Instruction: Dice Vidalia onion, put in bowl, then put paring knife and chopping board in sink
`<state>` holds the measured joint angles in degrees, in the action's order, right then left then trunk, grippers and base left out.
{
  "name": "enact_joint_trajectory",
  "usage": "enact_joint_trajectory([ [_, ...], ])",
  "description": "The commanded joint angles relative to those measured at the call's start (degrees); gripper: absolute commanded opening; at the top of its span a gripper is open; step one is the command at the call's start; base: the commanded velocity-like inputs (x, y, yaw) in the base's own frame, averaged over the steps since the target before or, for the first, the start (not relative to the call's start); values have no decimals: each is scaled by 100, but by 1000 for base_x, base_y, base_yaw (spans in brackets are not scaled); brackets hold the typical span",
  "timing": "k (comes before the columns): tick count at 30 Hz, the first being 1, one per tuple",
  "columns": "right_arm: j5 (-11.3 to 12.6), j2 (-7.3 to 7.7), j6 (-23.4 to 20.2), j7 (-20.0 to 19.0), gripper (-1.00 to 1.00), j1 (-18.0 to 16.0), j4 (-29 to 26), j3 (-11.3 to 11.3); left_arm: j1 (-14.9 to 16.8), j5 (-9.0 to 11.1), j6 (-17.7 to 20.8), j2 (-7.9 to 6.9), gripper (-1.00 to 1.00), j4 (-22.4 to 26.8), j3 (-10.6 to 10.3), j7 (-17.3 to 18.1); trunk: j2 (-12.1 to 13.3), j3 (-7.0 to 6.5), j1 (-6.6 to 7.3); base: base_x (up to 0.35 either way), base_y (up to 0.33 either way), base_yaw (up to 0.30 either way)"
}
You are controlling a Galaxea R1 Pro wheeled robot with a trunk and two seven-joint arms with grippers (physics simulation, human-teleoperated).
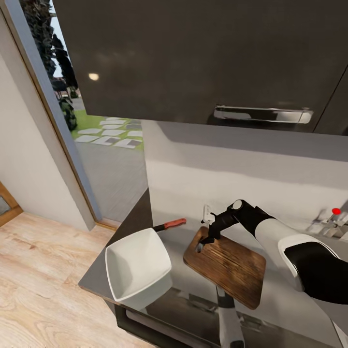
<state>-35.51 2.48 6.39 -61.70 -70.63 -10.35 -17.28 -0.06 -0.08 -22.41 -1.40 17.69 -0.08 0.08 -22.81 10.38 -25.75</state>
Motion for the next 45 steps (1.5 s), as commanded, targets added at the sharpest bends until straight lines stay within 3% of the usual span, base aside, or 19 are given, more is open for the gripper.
enact_joint_trajectory([
  [1, -61, -1, 58, -9, 100, -3, -7, 23, 0, -1, -9, -1, 100, 7, -1, 1, -11, 19, -3, 0, 0, 0],
  [45, -70, -1, 64, -7, 100, -3, -2, 23, -2, -1, -9, -1, 100, 7, -1, 1, -11, 375, -3, 21, 0, 0],
])
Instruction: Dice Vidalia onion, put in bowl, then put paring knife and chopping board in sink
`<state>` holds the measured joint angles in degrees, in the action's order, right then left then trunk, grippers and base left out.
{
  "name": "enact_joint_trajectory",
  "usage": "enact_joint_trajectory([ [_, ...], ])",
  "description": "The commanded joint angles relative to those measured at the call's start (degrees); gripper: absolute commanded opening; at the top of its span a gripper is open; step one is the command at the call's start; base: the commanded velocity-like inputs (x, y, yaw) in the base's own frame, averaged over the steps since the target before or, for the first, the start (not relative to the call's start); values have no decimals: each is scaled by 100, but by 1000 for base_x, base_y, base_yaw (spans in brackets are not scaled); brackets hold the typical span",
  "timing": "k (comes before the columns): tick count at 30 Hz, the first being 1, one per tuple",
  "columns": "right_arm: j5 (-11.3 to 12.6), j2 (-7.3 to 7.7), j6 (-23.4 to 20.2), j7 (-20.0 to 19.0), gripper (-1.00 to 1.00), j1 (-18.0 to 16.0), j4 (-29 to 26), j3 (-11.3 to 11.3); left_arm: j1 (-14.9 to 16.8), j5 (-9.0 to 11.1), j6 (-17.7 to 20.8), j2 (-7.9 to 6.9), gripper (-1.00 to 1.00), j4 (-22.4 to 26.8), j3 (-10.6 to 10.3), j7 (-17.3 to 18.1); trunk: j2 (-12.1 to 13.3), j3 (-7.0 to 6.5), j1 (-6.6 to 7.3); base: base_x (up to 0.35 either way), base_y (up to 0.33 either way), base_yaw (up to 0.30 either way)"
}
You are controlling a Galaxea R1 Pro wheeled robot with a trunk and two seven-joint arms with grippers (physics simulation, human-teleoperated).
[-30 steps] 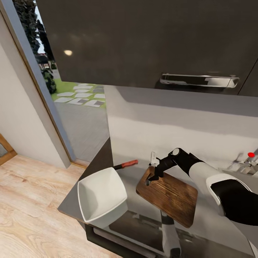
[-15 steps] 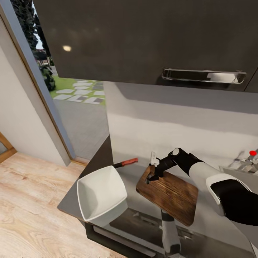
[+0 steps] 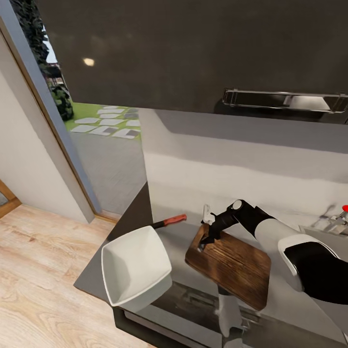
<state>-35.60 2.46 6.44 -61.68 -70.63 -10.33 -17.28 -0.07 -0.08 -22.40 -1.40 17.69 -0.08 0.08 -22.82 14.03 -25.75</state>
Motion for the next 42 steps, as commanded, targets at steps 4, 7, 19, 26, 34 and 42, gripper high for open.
enact_joint_trajectory([
  [4, -61, 0, 59, -3, 100, -3, -4, 21, 0, -1, -10, -1, 100, 6, -1, 0, -10, 10, -3, 2, 0, 0],
  [7, -61, 0, 59, -2, 100, -3, -4, 22, 0, -1, -10, -1, 100, 6, -1, 1, -10, 10, -3, 0, 0, 0],
  [19, -95, -3, 60, 40, 100, -3, -4, 20, 1, -1, -10, -1, 100, 6, -1, 1, -10, 10, -3, 0, 0, 0],
  [26, -102, -6, 60, 50, 100, -3, -4, 15, 1, -1, -10, -1, 100, 6, -1, 1, -10, 10, -3, 0, 0, 0],
  [34, -120, -5, 60, 45, -100, -3, -4, 15, 0, -1, -10, -1, 100, 6, -1, 1, -10, 10, -3, 0, 0, 0],
  [42, -409, -9, 60, 50, -100, -3, -4, 18, -2, -1, -10, -1, 100, 6, -1, 1, -10, 10, -3, 0, 0, 0],
])
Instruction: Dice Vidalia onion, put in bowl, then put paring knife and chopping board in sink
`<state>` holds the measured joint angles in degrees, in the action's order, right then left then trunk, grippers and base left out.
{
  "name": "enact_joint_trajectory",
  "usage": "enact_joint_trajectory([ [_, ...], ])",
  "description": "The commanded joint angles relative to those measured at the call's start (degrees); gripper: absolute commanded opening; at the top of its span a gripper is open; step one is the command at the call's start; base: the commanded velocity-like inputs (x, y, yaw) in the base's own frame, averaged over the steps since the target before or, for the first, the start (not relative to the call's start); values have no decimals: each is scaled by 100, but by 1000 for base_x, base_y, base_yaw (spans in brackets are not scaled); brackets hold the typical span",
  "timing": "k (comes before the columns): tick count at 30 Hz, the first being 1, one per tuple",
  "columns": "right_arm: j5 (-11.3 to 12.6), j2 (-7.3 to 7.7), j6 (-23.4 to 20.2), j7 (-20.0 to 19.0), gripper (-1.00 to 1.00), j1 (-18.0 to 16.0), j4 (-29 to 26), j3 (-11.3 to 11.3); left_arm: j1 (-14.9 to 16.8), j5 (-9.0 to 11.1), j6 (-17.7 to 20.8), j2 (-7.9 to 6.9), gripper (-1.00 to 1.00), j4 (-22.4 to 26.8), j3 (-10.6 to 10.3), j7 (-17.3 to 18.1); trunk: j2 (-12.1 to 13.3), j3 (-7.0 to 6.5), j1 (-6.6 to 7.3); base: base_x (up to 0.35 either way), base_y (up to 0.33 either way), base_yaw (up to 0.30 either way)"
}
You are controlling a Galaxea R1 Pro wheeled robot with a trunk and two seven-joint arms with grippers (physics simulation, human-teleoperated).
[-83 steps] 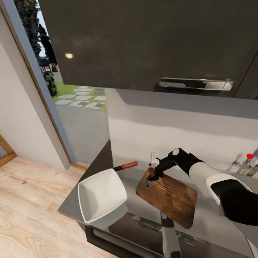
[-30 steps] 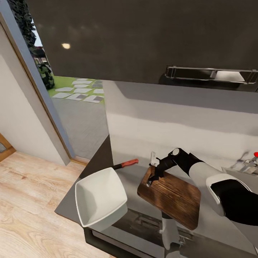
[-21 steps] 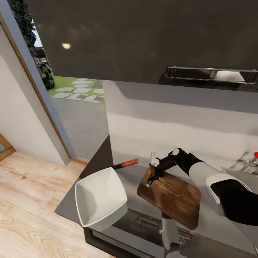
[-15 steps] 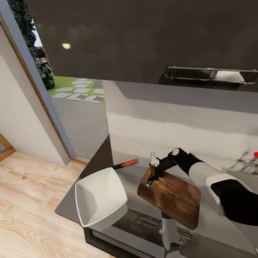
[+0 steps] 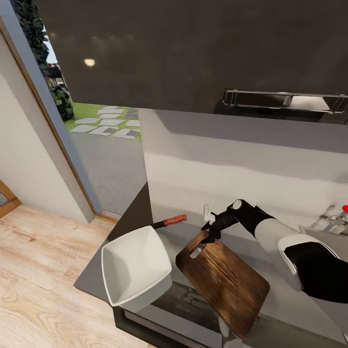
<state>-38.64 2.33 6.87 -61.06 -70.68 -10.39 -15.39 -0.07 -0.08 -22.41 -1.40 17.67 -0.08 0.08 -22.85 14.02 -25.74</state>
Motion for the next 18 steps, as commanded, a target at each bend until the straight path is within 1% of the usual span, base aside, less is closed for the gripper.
enact_joint_trajectory([
  [1, -115, 4, 16, -13, -100, 2, 1, -173, 0, -1, -9, -1, 100, 8, 0, 1, -7, 12, -4, 0, 0, 0],
  [6, -125, 4, 15, -18, -100, 2, 1, -169, 0, -1, -9, -1, 100, 8, 0, 1, -7, 10, -4, 0, 0, 0],
  [11, -126, 4, 13, -20, -100, 2, 1, -173, 1, -1, -9, -1, 100, 8, 0, 1, -7, -19, -4, 0, 0, 0],
  [18, -126, 4, 11, -20, -100, 2, 1, -166, -1, -1, -11, -1, 100, 8, -9, 1, -7, -83, -4, -318, 0, 0],
])
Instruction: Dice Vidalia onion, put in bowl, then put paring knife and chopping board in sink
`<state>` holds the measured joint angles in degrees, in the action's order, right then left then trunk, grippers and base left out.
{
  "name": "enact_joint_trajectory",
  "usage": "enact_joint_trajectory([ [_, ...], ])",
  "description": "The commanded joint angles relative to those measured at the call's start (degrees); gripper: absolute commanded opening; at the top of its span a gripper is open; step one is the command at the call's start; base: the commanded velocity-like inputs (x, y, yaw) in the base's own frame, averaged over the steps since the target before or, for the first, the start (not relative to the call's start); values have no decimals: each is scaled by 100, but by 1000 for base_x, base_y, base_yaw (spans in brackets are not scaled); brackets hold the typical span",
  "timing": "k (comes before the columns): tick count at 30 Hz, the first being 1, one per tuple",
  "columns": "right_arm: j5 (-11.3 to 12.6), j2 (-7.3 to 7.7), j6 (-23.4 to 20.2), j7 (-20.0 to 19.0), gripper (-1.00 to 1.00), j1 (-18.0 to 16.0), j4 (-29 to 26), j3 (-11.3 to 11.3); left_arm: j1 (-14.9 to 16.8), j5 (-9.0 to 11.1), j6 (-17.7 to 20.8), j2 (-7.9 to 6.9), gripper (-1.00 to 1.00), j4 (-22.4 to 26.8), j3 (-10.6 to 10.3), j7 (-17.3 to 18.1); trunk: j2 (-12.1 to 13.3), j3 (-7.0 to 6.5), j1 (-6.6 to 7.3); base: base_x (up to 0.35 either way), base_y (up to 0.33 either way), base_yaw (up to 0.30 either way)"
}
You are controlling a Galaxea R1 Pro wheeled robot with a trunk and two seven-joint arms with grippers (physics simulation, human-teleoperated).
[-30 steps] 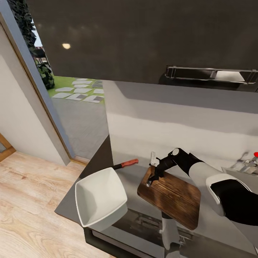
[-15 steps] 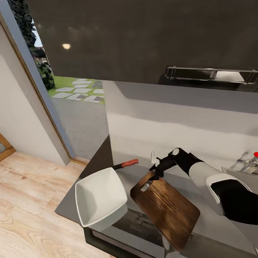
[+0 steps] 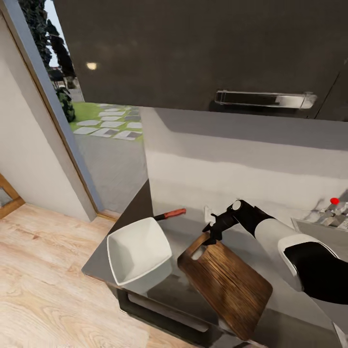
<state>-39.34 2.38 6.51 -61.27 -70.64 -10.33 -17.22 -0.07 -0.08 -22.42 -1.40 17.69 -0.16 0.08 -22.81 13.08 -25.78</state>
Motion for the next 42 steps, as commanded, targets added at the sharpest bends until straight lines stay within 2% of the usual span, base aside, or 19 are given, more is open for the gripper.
enact_joint_trajectory([
  [1, -56, 0, 47, 1, -100, -2, -4, 17, -1, -1, -9, -1, 100, 7, -2, 1, -11, 1, 0, -340, 0, 0],
  [13, -56, 7, 44, -6, -100, -2, -4, 17, 3, -1, -11, -1, 100, 7, -2, 1, -11, -109, 0, -313, 0, 0],
  [36, -31, 55, -41, -12, -100, -2, 2, 48, 0, -1, -12, -1, 100, 7, -2, 1, -11, -320, 0, -8, 0, 0],
  [42, -22, 138, -47, -16, -100, -2, 12, 58, 3, -1, -10, -1, 100, 7, -2, 1, -11, -374, 0, 0, 0, 0],
])
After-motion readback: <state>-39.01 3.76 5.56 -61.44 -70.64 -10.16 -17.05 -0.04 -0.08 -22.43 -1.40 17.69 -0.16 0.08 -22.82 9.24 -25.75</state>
